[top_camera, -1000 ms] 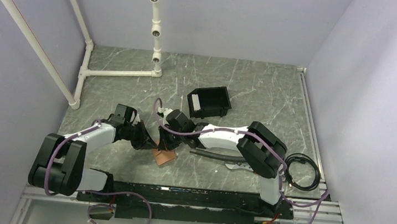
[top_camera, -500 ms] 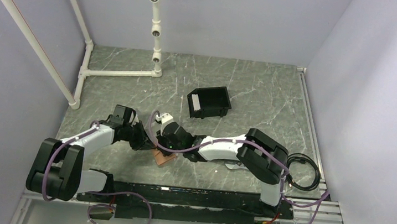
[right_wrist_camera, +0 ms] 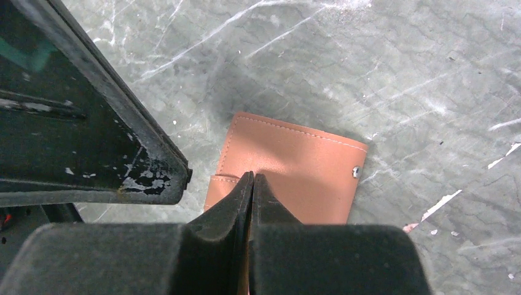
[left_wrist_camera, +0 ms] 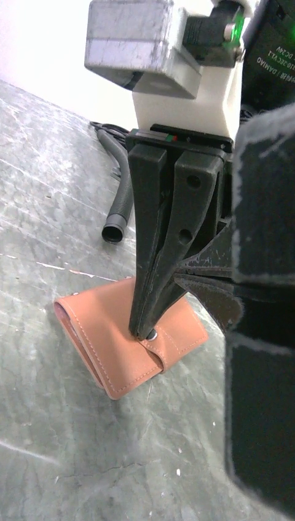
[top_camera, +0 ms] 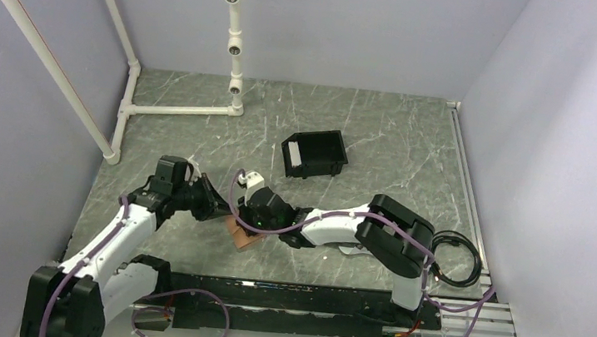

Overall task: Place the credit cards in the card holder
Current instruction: Close the card holder at the center of the board.

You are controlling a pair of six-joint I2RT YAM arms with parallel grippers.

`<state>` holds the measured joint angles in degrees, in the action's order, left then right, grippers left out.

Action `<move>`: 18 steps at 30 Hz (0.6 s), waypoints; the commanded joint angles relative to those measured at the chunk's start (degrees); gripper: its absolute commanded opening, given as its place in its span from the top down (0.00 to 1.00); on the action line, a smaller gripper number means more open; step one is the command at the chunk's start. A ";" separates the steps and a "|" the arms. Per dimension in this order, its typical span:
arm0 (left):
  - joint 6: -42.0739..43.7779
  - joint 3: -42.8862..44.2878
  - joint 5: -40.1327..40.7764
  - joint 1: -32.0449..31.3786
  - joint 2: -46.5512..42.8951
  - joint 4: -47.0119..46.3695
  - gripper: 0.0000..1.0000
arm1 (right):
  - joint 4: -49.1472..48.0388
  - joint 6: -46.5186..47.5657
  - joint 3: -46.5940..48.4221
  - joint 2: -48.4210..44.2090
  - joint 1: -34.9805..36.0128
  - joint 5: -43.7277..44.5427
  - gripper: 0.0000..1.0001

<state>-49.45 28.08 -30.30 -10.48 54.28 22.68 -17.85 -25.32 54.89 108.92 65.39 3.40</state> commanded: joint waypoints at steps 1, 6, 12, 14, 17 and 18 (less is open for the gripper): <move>-1.93 -0.78 -4.41 0.29 3.54 0.41 1.00 | 15.85 1.59 -6.36 5.22 -0.76 -0.26 1.00; -2.49 -4.30 -7.60 0.29 6.75 -4.77 1.00 | 13.89 1.77 -7.34 3.59 -2.35 -5.66 1.00; -1.17 -5.88 -7.76 0.19 9.85 -5.73 1.00 | 11.07 0.84 -8.92 1.66 -6.10 -15.26 1.00; -0.73 -5.84 -7.06 0.18 10.04 -5.89 1.00 | 9.82 0.63 -9.45 1.64 -7.54 -18.46 1.00; -0.35 -5.64 -6.58 0.15 10.83 -6.62 1.00 | 8.48 0.88 -9.62 1.97 -8.52 -22.34 1.00; -0.42 -5.58 -6.81 0.12 11.23 -7.45 1.00 | 7.95 0.72 -9.79 2.06 -8.97 -23.74 1.00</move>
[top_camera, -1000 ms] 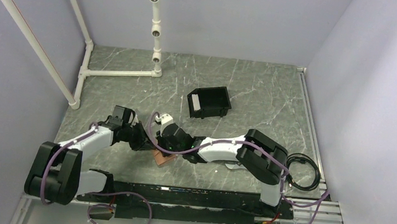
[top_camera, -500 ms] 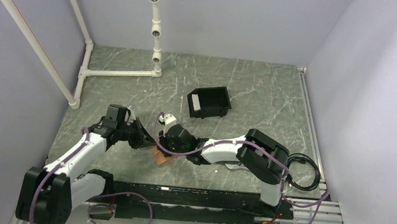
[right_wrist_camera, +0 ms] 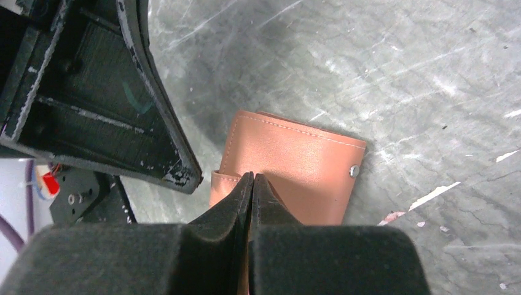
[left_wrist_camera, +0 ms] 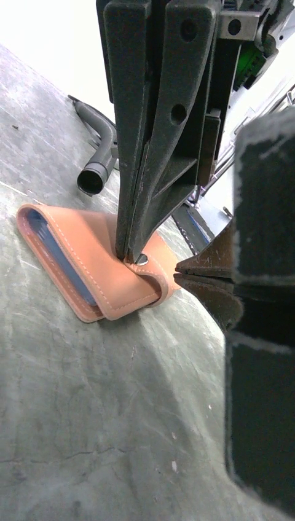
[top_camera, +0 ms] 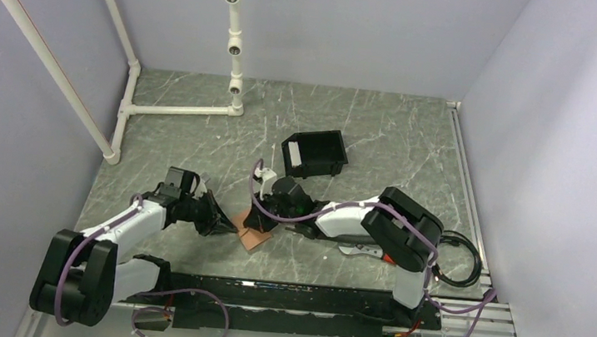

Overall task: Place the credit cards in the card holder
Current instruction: Close the card holder at the center of the board.

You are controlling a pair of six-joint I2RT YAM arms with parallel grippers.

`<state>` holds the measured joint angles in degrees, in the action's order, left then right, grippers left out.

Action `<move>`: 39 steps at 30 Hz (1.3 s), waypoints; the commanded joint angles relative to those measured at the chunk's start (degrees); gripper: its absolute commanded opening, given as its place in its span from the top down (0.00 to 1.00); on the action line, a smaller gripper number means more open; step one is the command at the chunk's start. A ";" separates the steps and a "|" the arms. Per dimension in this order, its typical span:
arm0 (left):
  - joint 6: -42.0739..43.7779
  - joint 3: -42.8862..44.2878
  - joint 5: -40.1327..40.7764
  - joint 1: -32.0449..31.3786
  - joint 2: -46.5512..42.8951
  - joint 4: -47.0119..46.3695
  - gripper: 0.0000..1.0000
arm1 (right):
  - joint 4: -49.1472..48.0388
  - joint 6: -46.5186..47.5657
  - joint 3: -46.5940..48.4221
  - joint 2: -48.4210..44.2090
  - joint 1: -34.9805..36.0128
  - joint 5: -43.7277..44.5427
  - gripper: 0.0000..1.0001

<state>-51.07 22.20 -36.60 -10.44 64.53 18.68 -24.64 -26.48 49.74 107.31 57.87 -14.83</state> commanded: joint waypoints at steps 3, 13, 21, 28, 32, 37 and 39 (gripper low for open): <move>0.77 0.41 -1.08 0.14 1.98 -5.18 1.00 | 15.30 1.56 -3.74 3.53 -2.45 -8.78 1.00; 1.69 2.52 -0.36 0.08 10.78 -10.80 1.00 | 23.68 -5.80 2.85 3.58 -6.35 -19.89 0.98; 4.23 2.21 3.75 0.11 15.22 -9.38 1.00 | 23.02 -8.67 2.16 2.73 -9.61 -23.90 0.72; 3.12 1.84 1.05 0.07 14.17 -11.10 1.00 | 24.09 -8.17 2.67 0.67 -9.61 -24.04 0.59; 0.82 2.51 -3.53 0.08 8.45 -13.28 1.00 | 27.27 -6.61 4.39 -0.38 -9.53 -22.57 0.71; 1.06 7.67 -4.47 0.07 5.10 -8.78 1.00 | 24.12 -7.50 4.23 -2.94 -9.42 -24.89 0.64; 1.06 9.60 -5.47 -0.06 6.66 -8.35 1.00 | 22.04 -9.15 4.51 -5.20 -9.44 -25.80 0.54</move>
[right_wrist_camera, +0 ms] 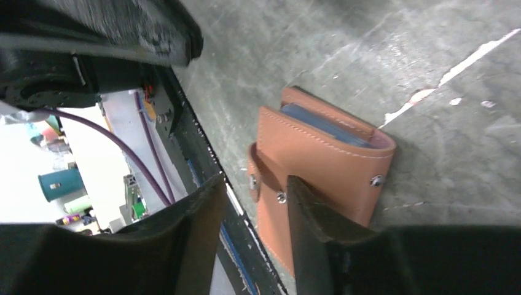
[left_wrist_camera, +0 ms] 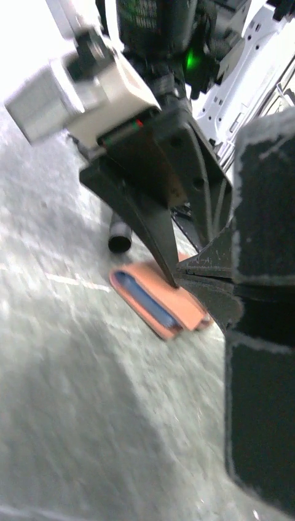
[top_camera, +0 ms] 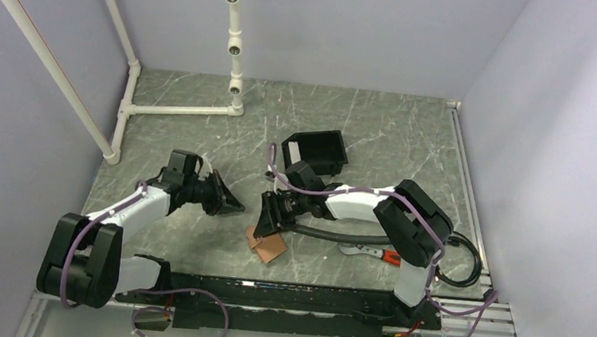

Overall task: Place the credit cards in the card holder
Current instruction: Close the card holder at the center of the board.

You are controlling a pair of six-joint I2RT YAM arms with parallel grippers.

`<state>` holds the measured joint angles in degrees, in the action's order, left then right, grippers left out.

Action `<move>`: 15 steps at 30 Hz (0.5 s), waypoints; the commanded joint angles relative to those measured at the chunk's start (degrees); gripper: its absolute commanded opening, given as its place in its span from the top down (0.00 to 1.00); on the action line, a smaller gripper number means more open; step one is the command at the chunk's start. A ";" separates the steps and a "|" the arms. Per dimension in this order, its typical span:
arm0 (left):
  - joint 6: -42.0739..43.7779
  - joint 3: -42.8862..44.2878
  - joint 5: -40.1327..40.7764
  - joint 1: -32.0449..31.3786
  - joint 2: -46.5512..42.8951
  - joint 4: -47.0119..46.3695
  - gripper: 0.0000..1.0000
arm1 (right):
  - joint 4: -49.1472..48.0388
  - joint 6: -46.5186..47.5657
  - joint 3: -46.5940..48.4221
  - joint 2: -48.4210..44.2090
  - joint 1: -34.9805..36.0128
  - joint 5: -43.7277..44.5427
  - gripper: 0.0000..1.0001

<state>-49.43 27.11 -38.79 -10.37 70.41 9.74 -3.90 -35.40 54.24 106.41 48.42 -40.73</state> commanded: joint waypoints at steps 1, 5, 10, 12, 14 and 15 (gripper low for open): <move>-0.69 5.07 -3.51 -0.28 1.64 0.58 1.00 | 1.27 -0.70 0.30 -5.55 0.00 0.33 0.52; -2.29 4.83 -5.01 -1.89 4.40 -3.30 1.00 | 8.62 2.12 2.00 -8.59 -1.43 3.85 0.47; -2.73 6.53 -5.40 -7.36 10.15 -5.83 1.00 | 11.09 5.32 -2.48 -11.03 -2.17 3.77 0.64; -3.47 6.39 -5.40 -8.62 11.45 -7.70 1.00 | 9.51 4.80 -4.08 -10.95 -1.53 2.25 0.75; -3.51 6.39 -4.42 -9.16 12.01 -7.76 1.00 | 9.20 4.87 -4.31 -10.13 -0.29 2.44 0.81; -3.30 6.31 -3.86 -9.22 11.96 -7.44 1.00 | 9.20 4.98 -4.24 -9.53 0.25 3.04 0.86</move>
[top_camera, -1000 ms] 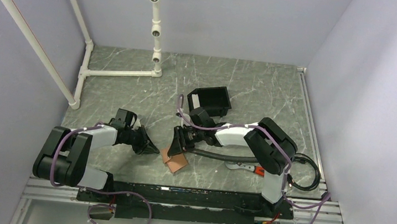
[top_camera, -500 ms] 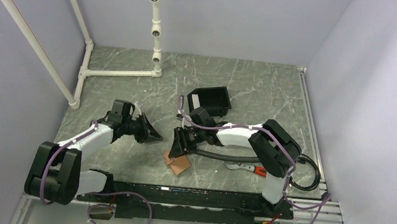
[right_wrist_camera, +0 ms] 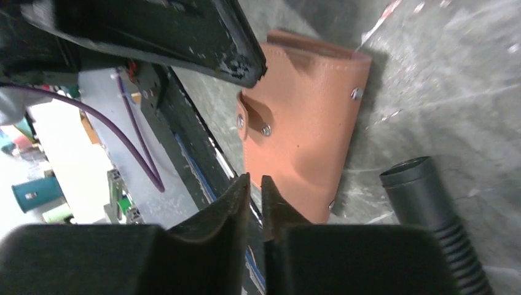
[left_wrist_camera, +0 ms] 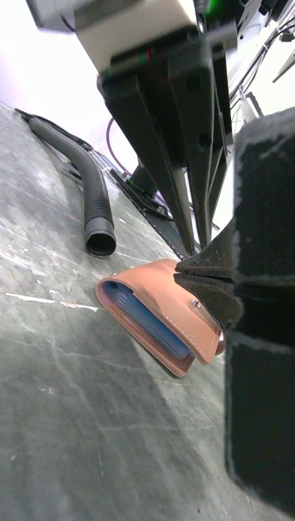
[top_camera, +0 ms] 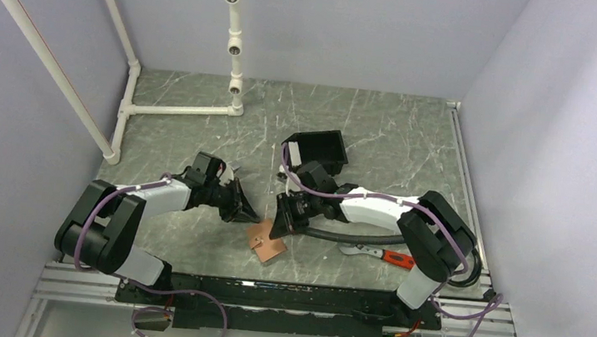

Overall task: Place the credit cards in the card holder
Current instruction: Close the card holder at the center of the board.

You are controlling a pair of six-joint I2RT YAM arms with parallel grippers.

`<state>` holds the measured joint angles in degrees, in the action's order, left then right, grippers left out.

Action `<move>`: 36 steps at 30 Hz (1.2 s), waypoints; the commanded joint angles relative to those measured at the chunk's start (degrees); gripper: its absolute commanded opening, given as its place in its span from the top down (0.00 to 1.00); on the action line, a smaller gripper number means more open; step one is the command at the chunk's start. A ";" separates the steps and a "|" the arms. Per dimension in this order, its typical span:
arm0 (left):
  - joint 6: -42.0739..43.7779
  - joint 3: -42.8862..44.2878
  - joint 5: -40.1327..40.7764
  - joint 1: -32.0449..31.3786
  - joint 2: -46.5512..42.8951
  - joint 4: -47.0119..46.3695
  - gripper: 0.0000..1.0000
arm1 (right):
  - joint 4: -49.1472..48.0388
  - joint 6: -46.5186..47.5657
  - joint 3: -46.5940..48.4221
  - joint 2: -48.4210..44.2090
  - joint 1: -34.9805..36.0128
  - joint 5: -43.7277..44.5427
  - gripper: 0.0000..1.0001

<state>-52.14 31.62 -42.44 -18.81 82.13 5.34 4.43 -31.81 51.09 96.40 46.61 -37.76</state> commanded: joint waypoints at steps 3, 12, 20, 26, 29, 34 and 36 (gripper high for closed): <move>0.13 1.48 0.23 -0.79 0.29 -2.07 1.00 | -0.61 0.67 -1.61 2.08 2.60 1.23 0.93; 0.99 -0.86 6.48 0.96 -5.16 3.55 1.00 | -2.66 3.52 3.48 10.45 3.31 12.54 0.94; 3.63 0.15 3.89 3.86 -3.67 4.29 1.00 | 0.44 5.12 6.77 11.74 3.22 13.35 0.96; 2.81 -0.03 -1.74 3.19 0.51 -2.43 1.00 | 2.68 5.94 4.77 8.77 3.22 9.35 0.91; 2.94 0.39 -0.92 1.54 1.70 -2.39 1.00 | 7.33 4.85 7.57 7.21 3.22 9.22 0.74; 2.56 -1.25 3.12 1.32 -0.03 -0.84 1.00 | 8.84 2.09 9.95 5.45 3.22 7.16 0.62; 2.61 -1.74 4.70 1.39 -0.80 0.11 1.00 | 8.40 1.90 10.41 5.75 3.17 6.15 0.61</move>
<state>-50.26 31.00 -40.36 -17.45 83.44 5.26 10.61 -29.43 59.27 104.14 50.19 -31.99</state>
